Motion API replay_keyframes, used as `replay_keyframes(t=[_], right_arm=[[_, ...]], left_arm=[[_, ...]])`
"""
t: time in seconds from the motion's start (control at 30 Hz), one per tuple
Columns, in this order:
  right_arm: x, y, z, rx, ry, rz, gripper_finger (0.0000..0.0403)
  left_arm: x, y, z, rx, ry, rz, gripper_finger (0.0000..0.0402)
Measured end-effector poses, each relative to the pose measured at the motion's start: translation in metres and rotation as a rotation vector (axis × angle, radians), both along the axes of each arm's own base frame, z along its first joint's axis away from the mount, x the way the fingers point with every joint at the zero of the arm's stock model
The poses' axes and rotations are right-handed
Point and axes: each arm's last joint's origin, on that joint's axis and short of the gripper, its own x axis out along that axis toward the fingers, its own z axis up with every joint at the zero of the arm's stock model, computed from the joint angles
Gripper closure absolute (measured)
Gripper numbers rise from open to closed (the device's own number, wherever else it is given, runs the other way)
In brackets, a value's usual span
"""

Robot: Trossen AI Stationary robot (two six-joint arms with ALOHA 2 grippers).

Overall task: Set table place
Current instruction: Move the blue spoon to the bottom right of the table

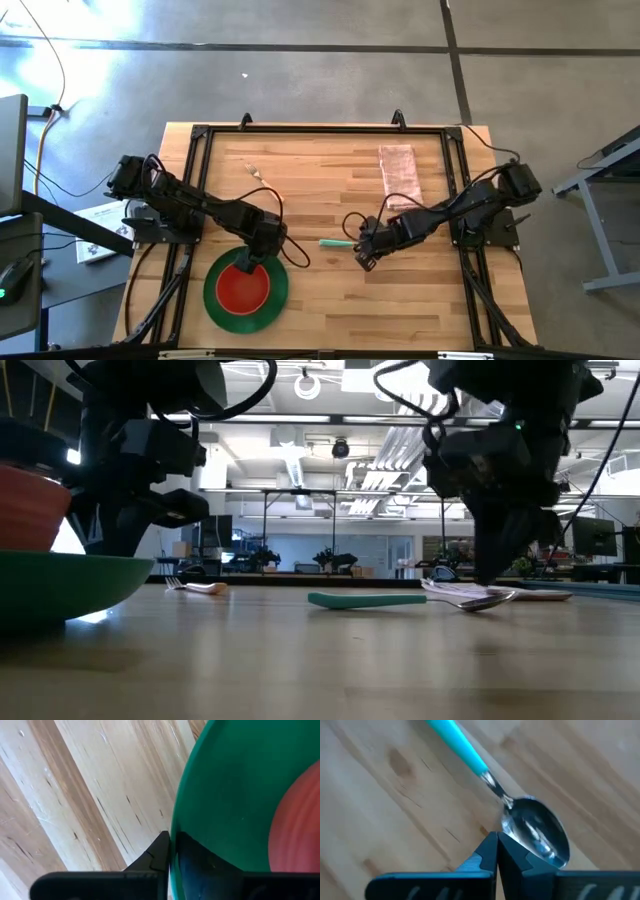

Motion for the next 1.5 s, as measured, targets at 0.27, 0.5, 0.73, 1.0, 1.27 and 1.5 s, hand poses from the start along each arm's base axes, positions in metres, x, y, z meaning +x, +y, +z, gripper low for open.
replay_keyframes(t=[0.27, 0.5, 0.73, 1.0, 1.27, 1.5], right_arm=[[0.003, 0.002, -0.018, -0.01, 0.064, 0.017, 0.0403], [0.004, 0.002, -0.003, 0.013, -0.021, 0.02, 0.0403], [0.0, -0.008, 0.0, -0.064, 0.0, -0.001, 0.0403], [0.0, -0.009, -0.016, -0.112, 0.08, 0.04, 0.0403], [-0.007, -0.009, -0.018, -0.104, 0.167, 0.071, 0.0403], [-0.016, -0.002, -0.018, -0.055, 0.247, 0.097, 0.0403]], left_arm=[[0.001, 0.0, 0.0, 0.003, -0.009, 0.002, 0.0379], [0.001, 0.0, 0.0, -0.005, -0.01, 0.008, 0.0385], [0.001, 0.0, 0.0, -0.003, -0.011, 0.017, 0.0375], [0.002, 0.0, 0.0, -0.005, -0.013, 0.023, 0.0374], [0.002, 0.0, 0.0, -0.008, -0.015, 0.023, 0.0374], [0.002, 0.0, 0.0, -0.008, -0.016, 0.023, 0.0374]])
